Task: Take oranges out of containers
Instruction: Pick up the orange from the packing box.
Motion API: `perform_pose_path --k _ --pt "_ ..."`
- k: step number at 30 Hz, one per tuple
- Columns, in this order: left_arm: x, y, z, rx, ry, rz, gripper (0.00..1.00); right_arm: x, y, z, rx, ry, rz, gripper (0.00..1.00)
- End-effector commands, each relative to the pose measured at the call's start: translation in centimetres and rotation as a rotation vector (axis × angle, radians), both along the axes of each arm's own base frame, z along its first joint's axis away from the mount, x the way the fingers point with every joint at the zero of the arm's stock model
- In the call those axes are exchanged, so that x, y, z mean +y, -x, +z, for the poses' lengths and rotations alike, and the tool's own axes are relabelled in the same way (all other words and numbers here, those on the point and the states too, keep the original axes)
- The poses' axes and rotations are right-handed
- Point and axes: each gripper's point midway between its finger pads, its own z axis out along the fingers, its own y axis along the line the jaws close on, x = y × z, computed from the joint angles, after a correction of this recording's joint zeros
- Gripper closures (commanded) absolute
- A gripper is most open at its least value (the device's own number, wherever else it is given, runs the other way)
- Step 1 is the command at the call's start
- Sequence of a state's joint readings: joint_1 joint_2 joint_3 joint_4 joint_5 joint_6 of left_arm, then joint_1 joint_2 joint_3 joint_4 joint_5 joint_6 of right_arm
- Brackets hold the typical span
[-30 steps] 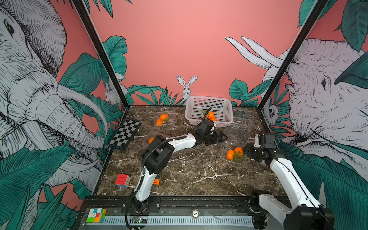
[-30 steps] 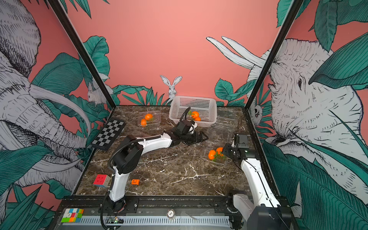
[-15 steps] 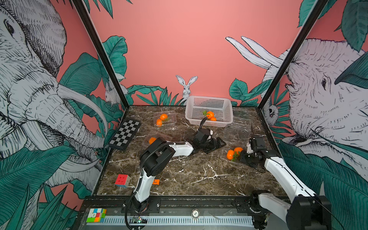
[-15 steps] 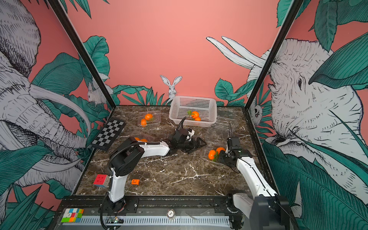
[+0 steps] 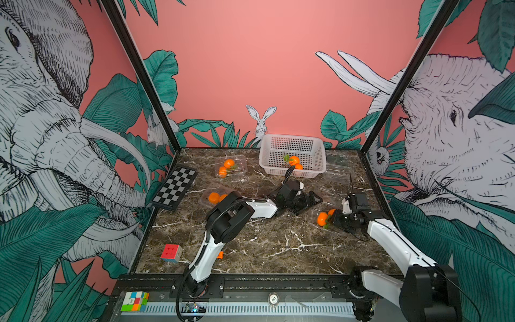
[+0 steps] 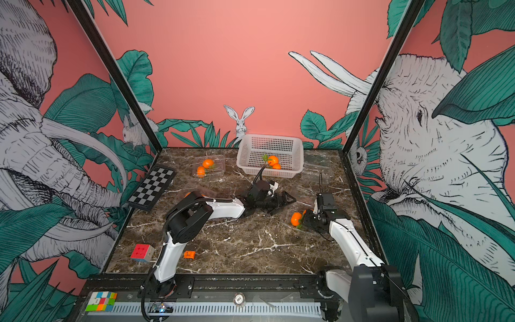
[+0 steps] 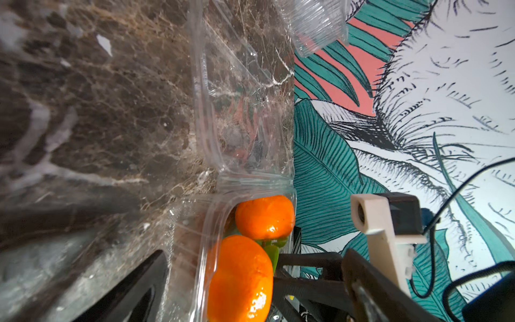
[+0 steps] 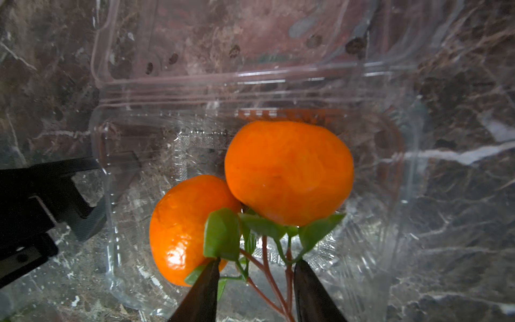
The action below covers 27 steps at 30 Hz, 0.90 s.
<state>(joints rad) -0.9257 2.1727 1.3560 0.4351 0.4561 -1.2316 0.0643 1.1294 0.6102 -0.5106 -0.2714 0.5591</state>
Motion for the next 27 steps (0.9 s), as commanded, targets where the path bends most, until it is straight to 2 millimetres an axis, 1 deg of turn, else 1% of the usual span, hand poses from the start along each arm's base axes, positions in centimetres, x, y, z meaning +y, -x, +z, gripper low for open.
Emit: perform_pose_path --k 1,7,12,16,19,22,27 --pt "-1.3 0.3 1.8 -0.008 0.05 -0.014 0.01 0.9 -0.8 -0.1 -0.02 -0.067 -0.03 0.59" --pt "-1.9 0.2 1.9 -0.004 0.057 -0.017 0.01 1.1 -0.9 -0.7 -0.014 -0.098 -0.06 0.63" --pt "-2.1 0.1 1.6 0.001 0.056 -0.018 0.01 1.2 -1.4 0.1 -0.054 -0.121 -0.086 0.67" --pt "-2.3 0.1 1.4 0.004 0.054 -0.018 0.01 1.2 -1.6 0.0 -0.052 -0.125 -0.09 0.71" --pt "-2.3 0.0 1.3 0.004 0.053 -0.018 0.01 1.6 -1.7 -0.2 -0.047 -0.152 -0.096 0.74" --pt "-2.5 -0.1 1.4 0.003 0.056 -0.019 0.01 1.6 -1.9 -0.3 -0.047 -0.158 -0.105 0.81" --pt "-2.9 -0.4 1.4 0.007 0.06 -0.02 0.01 1.0 -2.3 0.7 -0.076 -0.14 -0.126 0.87"
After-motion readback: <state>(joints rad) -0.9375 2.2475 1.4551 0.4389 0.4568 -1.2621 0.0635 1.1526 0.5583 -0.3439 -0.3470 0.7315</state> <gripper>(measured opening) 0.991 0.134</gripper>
